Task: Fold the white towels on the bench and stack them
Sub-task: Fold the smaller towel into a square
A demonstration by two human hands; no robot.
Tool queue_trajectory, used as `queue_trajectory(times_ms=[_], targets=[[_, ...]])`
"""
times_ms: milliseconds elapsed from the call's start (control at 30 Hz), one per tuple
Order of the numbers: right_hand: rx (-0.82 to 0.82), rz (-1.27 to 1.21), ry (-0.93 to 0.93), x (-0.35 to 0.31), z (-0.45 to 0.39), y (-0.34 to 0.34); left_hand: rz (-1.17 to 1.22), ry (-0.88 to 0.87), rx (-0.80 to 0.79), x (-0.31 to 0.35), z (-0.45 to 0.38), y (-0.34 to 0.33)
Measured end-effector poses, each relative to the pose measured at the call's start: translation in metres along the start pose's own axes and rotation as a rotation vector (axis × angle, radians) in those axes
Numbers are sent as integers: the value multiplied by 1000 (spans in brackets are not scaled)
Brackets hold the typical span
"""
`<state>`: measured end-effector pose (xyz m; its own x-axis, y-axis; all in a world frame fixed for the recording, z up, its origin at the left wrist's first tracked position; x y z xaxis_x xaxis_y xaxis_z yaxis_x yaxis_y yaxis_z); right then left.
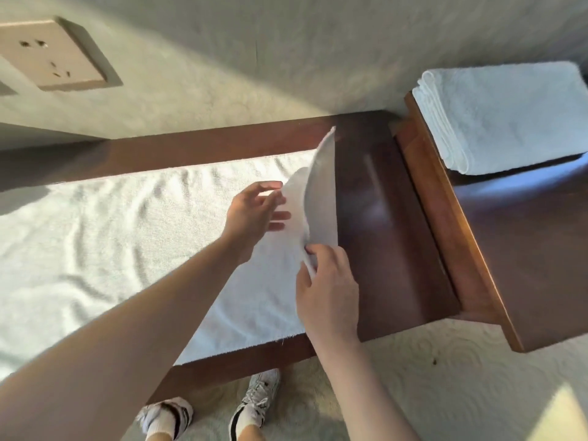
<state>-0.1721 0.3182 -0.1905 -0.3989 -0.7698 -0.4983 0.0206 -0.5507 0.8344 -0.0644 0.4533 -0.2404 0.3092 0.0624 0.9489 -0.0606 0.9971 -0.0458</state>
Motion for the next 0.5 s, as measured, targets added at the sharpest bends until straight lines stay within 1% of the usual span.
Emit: queue_trajectory(times_ms=[100,167,300,433,500], targets=[[-111,-86,85,-46,35,-27,32,59,-40,5,0,43],[-141,-123,161,-79,61,-44,22,87,1,11,3,78],[-178,-162,285,-144,115,-74,4,-22,130,28,16,164],[-254,-200,403,-205,166,-104,-58,-166,95,55,37,249],[-324,-201,431,-230,187,-123,-68,-243,122,67,50,292]])
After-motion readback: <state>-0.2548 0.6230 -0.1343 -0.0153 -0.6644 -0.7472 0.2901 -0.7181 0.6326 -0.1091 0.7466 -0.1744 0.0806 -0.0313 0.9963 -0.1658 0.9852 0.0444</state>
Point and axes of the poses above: each hand's wrist, its own z-axis away from the middle knuckle, its own y-axis out of the back of the hand, x = y × z, the point moved 4 cm from there along -z, towards the middle knuckle, and after that the axes turned 9 degrees about -y, right-handed, at the moved point
